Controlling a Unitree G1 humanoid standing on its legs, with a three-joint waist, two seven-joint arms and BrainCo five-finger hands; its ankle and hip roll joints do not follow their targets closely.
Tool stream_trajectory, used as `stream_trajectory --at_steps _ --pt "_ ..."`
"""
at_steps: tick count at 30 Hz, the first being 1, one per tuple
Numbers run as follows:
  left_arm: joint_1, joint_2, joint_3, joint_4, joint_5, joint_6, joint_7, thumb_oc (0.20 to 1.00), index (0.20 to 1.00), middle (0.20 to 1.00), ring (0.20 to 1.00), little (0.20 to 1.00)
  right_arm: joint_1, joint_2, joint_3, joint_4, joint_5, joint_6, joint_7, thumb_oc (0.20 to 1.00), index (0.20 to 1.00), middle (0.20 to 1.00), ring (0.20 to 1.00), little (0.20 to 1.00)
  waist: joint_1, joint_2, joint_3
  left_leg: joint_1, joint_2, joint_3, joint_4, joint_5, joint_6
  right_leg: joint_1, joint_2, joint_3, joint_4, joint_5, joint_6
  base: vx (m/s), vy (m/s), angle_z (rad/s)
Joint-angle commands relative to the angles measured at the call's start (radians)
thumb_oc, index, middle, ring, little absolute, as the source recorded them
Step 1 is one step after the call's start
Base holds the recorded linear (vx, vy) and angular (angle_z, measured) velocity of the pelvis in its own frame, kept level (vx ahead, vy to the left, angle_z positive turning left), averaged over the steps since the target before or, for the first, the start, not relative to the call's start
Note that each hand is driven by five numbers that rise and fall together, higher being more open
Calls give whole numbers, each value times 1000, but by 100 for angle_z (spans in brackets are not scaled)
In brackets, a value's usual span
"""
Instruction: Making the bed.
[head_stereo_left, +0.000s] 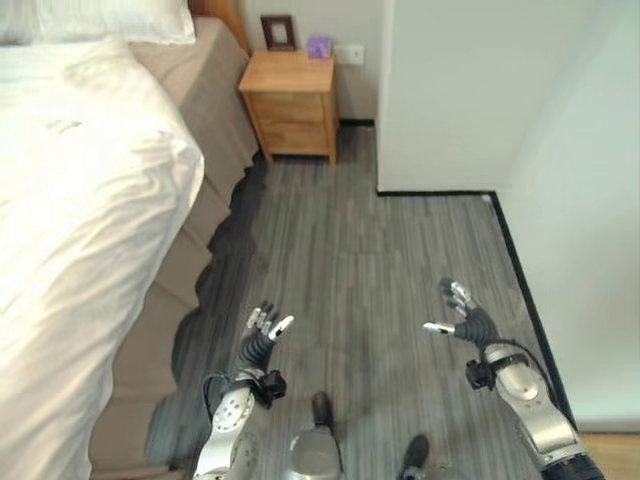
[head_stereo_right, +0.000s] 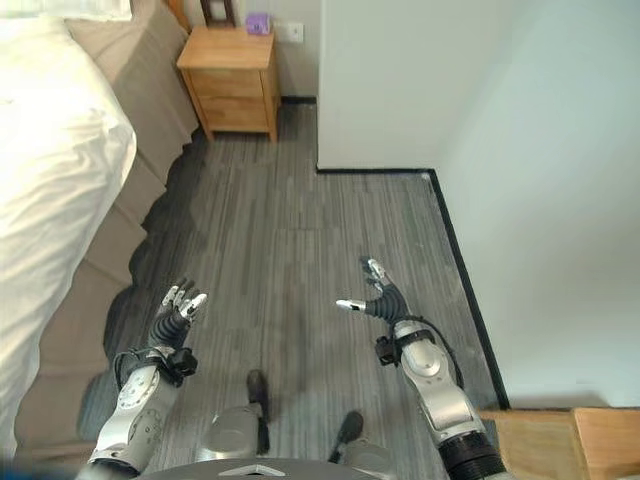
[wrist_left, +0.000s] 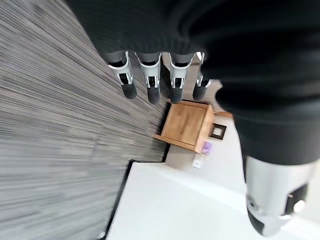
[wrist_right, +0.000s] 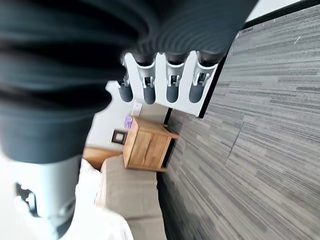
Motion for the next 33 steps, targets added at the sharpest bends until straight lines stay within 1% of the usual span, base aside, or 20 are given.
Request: stream_trajectory --at_steps 1,2,4,7,8,9,10,11,12,13,14,15,16,18,19,20,24,25,30,33 --pt "-54 49 -26 -62 8 -46 -10 1000 1000 1000 1000 1000 -43 -2 -24 -59 26 -48 -25 1000 1000 1000 1000 1000 -29 -24 -26 9 69 185 48 62 -14 30 -62 -77 4 -17 52 155 69 25" --pt "-51 50 -38 -52 18 -47 -7 1000 1000 1000 1000 1000 -35 5 -19 -51 30 -47 -26 1000 1000 1000 1000 1000 -21 -23 -42 25 51 152 20 59 -8 43 -68 -92 15 -13 58 157 71 28" --pt "-54 61 -50 -54 27 -38 -13 1000 1000 1000 1000 1000 -23 18 -29 -53 53 -50 -14 1000 1000 1000 1000 1000 -36 -22 -48 56 51 168 -17 70 -4 54 -71 -112 44 -23 57 112 78 30" --pt "-46 67 -62 -56 39 -32 -26 1000 1000 1000 1000 1000 -14 21 -28 -49 45 -51 -9 1000 1000 1000 1000 1000 -35 -24 -58 84 39 167 -41 59 7 57 -82 -125 82 -28 66 87 103 15" --pt "-44 67 -66 -51 45 -25 -31 1000 1000 1000 1000 1000 -8 28 -29 -49 42 -51 -6 1000 1000 1000 1000 1000 -40 -29 -61 107 27 146 -54 29 5 47 -96 -109 135 -44 82 39 191 13" --pt "-42 72 -69 -47 49 -27 -24 1000 1000 1000 1000 1000 -10 36 -24 -53 37 -52 1 1000 1000 1000 1000 1000 -55 -24 -47 123 15 159 -65 20 36 -43 -144 -90 294 9 111 18 155 16" --pt "-42 71 -69 -47 49 -27 -24 1000 1000 1000 1000 1000 -10 36 -24 -53 37 -51 1 1000 1000 1000 1000 1000 -52 -26 -48 122 11 162 -65 18 39 -50 -150 -86 305 6 113 -62 159 30" --pt "-42 73 -72 -45 48 -30 -18 1000 1000 1000 1000 1000 -13 37 -21 -52 32 -54 1 1000 1000 1000 1000 1000 -64 -21 -37 129 9 145 -65 10 45 -86 -167 -39 362 36 142 -16 49 33" --pt "-42 78 -75 -47 50 -32 -16 1000 1000 1000 1000 1000 -15 40 -19 -48 30 -53 0 1000 1000 1000 1000 1000 -72 -20 -33 129 11 136 -65 1 45 -122 -159 29 370 27 147 -18 35 24" --pt "-46 85 -81 -46 51 -36 -12 1000 1000 1000 1000 1000 -23 40 -18 -56 34 -55 -5 1000 1000 1000 1000 1000 -88 -17 -29 124 15 111 -65 5 43 -149 -107 118 324 -2 132 -17 -17 22" --pt "-60 90 -83 -39 44 -45 -9 1000 1000 1000 1000 1000 -34 33 -16 -63 53 -61 -8 1000 1000 1000 1000 1000 -98 -16 -19 116 11 72 -65 15 36 -145 -43 218 230 -43 97 -9 -22 13" --pt "-60 90 -84 -39 44 -45 -9 1000 1000 1000 1000 1000 -34 33 -16 -63 53 -61 -8 1000 1000 1000 1000 1000 -98 -16 -19 115 12 73 -65 16 36 -145 -42 218 229 -42 97 -9 -66 44" --pt "-72 88 -84 -18 38 -50 -1 1000 1000 1000 1000 1000 -25 25 -14 -62 83 -72 -6 1000 1000 1000 1000 1000 -99 -28 -17 102 -7 31 -65 20 38 -100 -9 286 129 -59 59 -16 -78 39" --pt "-57 78 -78 -14 41 -49 -10 1000 1000 1000 1000 1000 -21 21 -5 -61 78 -68 0 1000 1000 1000 1000 1000 -83 -25 -30 93 -7 25 -65 30 29 -65 -17 242 70 -25 68 -21 -61 56" --pt "-56 77 -78 -14 41 -49 -11 1000 1000 1000 1000 1000 -20 21 -4 -62 78 -68 0 1000 1000 1000 1000 1000 -84 -25 -30 94 -8 25 -65 30 28 -62 -17 241 66 -22 68 -15 -65 46" --pt "-46 66 -72 -30 36 -47 -16 1000 1000 1000 1000 1000 -13 18 -8 -63 83 -67 0 1000 1000 1000 1000 1000 -81 -20 -37 86 -6 26 -65 46 18 -26 -2 230 5 -14 61 -9 -60 9" --pt "-30 52 -72 -26 29 -47 -35 1000 1000 1000 1000 1000 -9 8 -13 -47 99 -70 6 1000 1000 1000 1000 1000 -85 -10 -30 70 -14 11 -44 60 11 -13 -16 194 -3 -19 55 -57 -26 19" --pt "-55 61 -69 100 224 29 34 1000 1000 1000 1000 1000 39 50 -68 265 74 29 -70 1000 1000 1000 1000 1000 -112 -29 -75 213 -47 12 -54 -99 48 -92 -86 57 171 -6 73 -58 -19 14" --pt "-45 56 -56 80 182 36 28 1000 1000 1000 1000 1000 17 32 -52 203 49 35 -64 1000 1000 1000 1000 1000 -107 -23 -87 221 -35 33 -46 -91 43 -85 -77 41 163 -10 62 -1 -77 10" --pt "-58 59 -52 78 210 41 39 1000 1000 1000 1000 1000 -15 3 -29 157 1 32 -50 1000 1000 1000 1000 1000 -101 -24 -87 210 -21 35 10 -100 29 -67 -73 24 120 -9 48 11 -134 -8"
